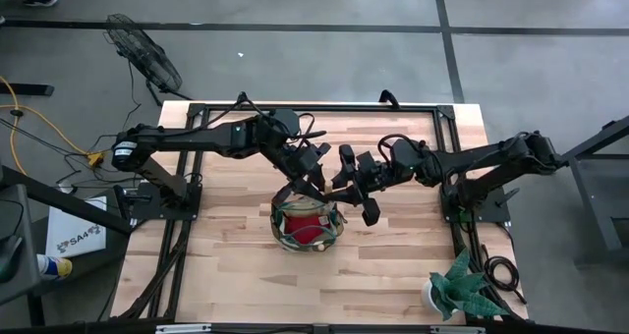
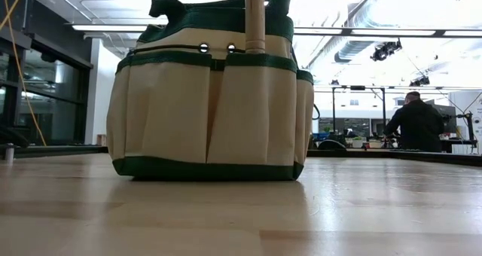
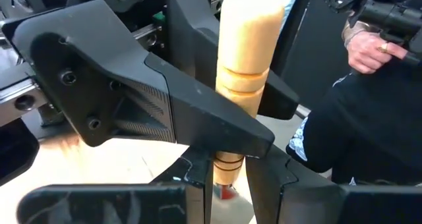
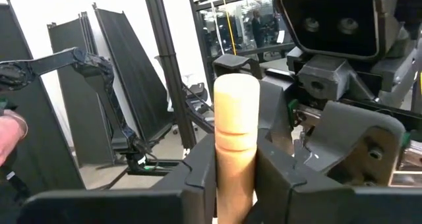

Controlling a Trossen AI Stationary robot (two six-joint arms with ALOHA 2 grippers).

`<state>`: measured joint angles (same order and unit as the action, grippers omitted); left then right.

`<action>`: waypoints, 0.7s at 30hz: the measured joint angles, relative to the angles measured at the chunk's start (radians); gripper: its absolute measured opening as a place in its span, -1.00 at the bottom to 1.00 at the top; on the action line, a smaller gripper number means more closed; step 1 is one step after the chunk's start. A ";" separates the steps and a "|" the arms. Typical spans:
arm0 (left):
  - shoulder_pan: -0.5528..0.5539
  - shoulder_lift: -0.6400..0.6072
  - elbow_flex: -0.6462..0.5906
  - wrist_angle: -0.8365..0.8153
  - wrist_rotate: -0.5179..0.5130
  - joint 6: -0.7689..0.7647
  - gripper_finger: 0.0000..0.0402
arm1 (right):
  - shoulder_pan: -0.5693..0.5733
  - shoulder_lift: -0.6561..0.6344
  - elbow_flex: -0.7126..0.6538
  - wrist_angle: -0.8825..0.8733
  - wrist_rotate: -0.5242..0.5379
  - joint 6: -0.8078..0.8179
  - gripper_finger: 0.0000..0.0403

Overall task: Pick & Place Garden tools in Gardening bag
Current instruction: Put the light brown trowel into the white gardening bag

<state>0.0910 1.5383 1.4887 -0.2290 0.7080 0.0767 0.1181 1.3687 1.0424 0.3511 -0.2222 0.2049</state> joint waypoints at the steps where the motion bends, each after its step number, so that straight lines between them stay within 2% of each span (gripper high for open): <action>1: 0.000 0.000 0.000 0.000 0.002 0.000 -0.72 | 0.000 0.000 0.000 0.000 0.000 0.000 -0.68; 10: 0.001 0.000 0.003 -0.033 0.003 -0.010 -0.70 | 0.000 0.001 -0.001 0.001 0.014 0.045 -0.70; 17: 0.002 -0.043 0.010 -0.199 -0.138 -0.002 -0.10 | 0.008 -0.007 -0.007 -0.045 0.052 0.073 -0.70; 21: 0.002 -0.082 0.008 -0.275 -0.224 -0.006 0.08 | 0.017 -0.012 -0.006 -0.087 0.106 0.090 -0.70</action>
<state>0.0933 1.4558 1.4963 -0.5045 0.4844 0.0709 0.1353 1.3571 1.0364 0.2637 -0.1164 0.2947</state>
